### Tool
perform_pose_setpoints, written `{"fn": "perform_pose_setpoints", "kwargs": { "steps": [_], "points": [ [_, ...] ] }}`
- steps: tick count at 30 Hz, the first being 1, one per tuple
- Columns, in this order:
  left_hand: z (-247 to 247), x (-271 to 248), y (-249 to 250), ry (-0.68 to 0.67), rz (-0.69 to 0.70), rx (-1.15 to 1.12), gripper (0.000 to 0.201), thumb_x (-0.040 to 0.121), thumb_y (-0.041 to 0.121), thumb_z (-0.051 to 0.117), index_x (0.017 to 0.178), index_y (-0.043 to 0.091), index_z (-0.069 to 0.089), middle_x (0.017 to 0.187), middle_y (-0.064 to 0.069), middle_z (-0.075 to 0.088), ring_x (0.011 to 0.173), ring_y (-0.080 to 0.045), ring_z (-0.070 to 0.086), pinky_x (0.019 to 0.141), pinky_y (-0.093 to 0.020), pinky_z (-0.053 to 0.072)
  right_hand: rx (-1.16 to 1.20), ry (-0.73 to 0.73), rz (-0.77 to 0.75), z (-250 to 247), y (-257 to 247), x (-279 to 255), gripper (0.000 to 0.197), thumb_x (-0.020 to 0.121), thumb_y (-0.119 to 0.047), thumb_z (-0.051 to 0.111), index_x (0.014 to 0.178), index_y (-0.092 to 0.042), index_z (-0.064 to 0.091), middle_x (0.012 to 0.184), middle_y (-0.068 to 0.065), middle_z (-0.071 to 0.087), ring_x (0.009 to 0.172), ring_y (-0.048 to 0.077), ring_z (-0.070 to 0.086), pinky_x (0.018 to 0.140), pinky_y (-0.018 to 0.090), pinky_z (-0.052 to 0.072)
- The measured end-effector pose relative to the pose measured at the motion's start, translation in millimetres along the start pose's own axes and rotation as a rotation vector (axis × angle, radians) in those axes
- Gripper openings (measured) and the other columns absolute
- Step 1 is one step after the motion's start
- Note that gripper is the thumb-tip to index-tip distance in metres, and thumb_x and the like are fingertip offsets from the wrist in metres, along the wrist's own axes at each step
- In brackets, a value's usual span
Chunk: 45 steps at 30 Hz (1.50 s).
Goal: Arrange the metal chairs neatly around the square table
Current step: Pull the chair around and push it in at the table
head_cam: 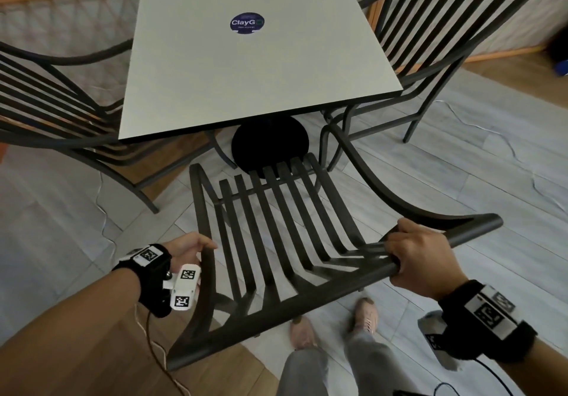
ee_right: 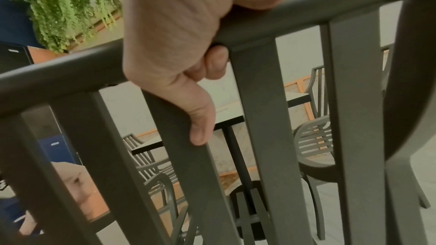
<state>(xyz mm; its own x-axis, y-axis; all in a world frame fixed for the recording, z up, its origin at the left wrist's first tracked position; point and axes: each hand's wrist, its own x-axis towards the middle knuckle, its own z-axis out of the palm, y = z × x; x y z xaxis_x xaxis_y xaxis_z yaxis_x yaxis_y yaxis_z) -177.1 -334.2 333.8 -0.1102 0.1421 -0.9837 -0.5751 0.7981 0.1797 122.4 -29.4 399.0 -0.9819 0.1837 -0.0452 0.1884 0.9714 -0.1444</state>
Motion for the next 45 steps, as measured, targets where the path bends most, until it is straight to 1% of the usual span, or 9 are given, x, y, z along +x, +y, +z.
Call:
{"fn": "perform_pose_setpoints", "kwargs": {
  "steps": [2, 5, 10, 16, 22, 28, 32, 38, 45],
  "points": [
    [9, 9, 1, 0.075, 0.049, -0.003, 0.08, 0.082, 0.02, 0.058, 0.151, 0.014, 0.017, 0.154, -0.029, 0.022, 0.133, -0.047, 0.035, 0.103, -0.05, 0.034, -0.022, -0.012, 0.006, 6, -5, -3, 0.02, 0.039, -0.016, 0.075, 0.048, -0.02, 0.057, 0.047, -0.009, 0.053, 0.054, 0.015, 0.045, 0.039, 0.023, 0.034],
    [22, 21, 0, 0.155, 0.068, -0.087, 0.084, 0.088, 0.015, 0.055, 0.154, 0.009, 0.004, 0.162, -0.021, -0.001, 0.145, -0.039, 0.018, 0.113, -0.047, 0.025, -0.062, -0.05, -0.002, 13, -12, 0, 0.021, 0.037, -0.013, 0.072, 0.046, -0.02, 0.055, 0.048, -0.009, 0.052, 0.055, 0.014, 0.041, 0.039, 0.024, 0.035],
    [6, 59, 1, 0.231, 0.033, -0.223, 0.109, 0.063, 0.028, 0.07, 0.153, 0.01, 0.013, 0.161, -0.02, 0.014, 0.14, -0.041, 0.03, 0.112, -0.048, 0.03, -0.086, -0.083, 0.066, 21, -17, 10, 0.026, 0.033, -0.016, 0.079, 0.046, -0.02, 0.056, 0.048, -0.008, 0.051, 0.056, 0.012, 0.04, 0.047, 0.021, 0.027],
    [-5, 66, 21, 0.342, 0.085, -0.276, 0.068, 0.081, 0.022, 0.059, 0.141, 0.003, 0.034, 0.142, -0.025, 0.04, 0.122, -0.042, 0.047, 0.098, -0.044, 0.044, -0.073, -0.142, 0.114, 40, -42, 19, 0.029, 0.039, -0.018, 0.082, 0.044, -0.021, 0.054, 0.047, -0.009, 0.052, 0.055, 0.013, 0.047, 0.047, 0.021, 0.035],
    [-18, 76, 24, 0.403, 0.105, -0.341, 0.038, 0.079, 0.028, 0.058, 0.108, 0.006, 0.048, 0.09, -0.014, 0.051, 0.074, -0.027, 0.05, 0.066, -0.032, 0.04, -0.013, -0.242, 0.137, 64, -71, 12, 0.029, 0.039, -0.022, 0.082, 0.042, -0.021, 0.054, 0.046, -0.011, 0.049, 0.053, 0.011, 0.047, 0.05, 0.019, 0.028],
    [-18, 90, 18, 0.402, 0.102, -0.398, 0.054, 0.072, 0.036, 0.063, 0.117, 0.01, 0.048, 0.106, -0.016, 0.054, 0.092, -0.034, 0.056, 0.081, -0.039, 0.047, -0.014, -0.262, 0.121, 74, -73, 7, 0.03, 0.038, -0.03, 0.084, 0.044, -0.023, 0.055, 0.046, -0.01, 0.05, 0.052, 0.01, 0.048, 0.048, 0.019, 0.035],
    [-22, 94, 15, 0.39, 0.069, -0.291, 0.08, 0.062, 0.042, 0.069, 0.133, 0.011, 0.046, 0.131, -0.02, 0.053, 0.104, -0.037, 0.056, 0.083, -0.043, 0.049, -0.026, -0.237, 0.115, 76, -72, 7, 0.03, 0.04, -0.03, 0.084, 0.045, -0.022, 0.056, 0.047, -0.011, 0.051, 0.053, 0.011, 0.049, 0.047, 0.02, 0.038],
    [18, 0, 36, 0.212, 0.214, -0.08, 0.075, 0.083, 0.029, 0.065, 0.149, 0.017, 0.031, 0.151, -0.018, 0.035, 0.14, -0.037, 0.031, 0.113, -0.055, 0.028, 0.025, -0.224, 0.048, 79, -63, 6, 0.024, 0.048, -0.027, 0.081, 0.054, -0.024, 0.058, 0.058, -0.01, 0.056, 0.058, 0.011, 0.052, 0.049, 0.02, 0.043],
    [88, -69, -11, 0.057, 0.388, 0.723, 0.086, 0.082, 0.037, 0.067, 0.153, 0.026, 0.019, 0.157, -0.002, 0.033, 0.139, -0.02, 0.039, 0.111, -0.034, 0.034, 0.043, -0.16, 0.031, 82, -59, 3, 0.025, 0.065, -0.028, 0.075, 0.085, -0.023, 0.061, 0.078, -0.005, 0.063, 0.073, 0.015, 0.057, 0.063, 0.027, 0.051]
  ]
}}
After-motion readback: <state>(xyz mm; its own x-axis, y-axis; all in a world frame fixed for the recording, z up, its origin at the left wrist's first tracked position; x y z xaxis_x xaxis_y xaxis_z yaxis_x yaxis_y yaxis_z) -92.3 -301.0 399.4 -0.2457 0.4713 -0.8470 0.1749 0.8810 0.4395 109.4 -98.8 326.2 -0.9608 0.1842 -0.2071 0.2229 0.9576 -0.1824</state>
